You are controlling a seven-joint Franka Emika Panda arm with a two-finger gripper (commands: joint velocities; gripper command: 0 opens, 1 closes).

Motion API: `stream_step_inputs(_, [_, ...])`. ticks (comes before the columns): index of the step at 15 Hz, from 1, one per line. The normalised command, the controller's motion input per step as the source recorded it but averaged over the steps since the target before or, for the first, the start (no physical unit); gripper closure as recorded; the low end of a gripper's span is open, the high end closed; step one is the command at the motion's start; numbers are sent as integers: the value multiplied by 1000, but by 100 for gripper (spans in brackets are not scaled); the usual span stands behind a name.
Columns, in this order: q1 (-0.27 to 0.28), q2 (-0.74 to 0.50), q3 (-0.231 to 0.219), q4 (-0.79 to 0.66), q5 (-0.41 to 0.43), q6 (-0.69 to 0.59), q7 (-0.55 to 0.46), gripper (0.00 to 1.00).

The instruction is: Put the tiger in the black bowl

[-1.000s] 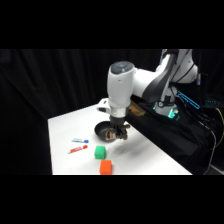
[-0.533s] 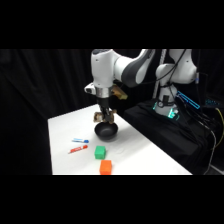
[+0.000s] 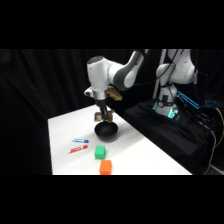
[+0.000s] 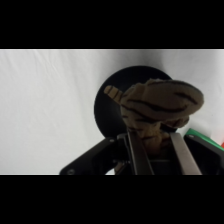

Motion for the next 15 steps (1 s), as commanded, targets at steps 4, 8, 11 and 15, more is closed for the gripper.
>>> stream_step_inputs(4, [-58, 152, -3, 0, 140, 233, -189, 96])
stream_step_inputs(8, [-33, 95, -15, 0, 122, 180, -185, 83])
stream_step_inputs(11, [-17, 5, -20, 2, 116, 112, -187, 55])
stream_step_inputs(15, [-30, -40, -18, 47, 124, 7, -235, 22])
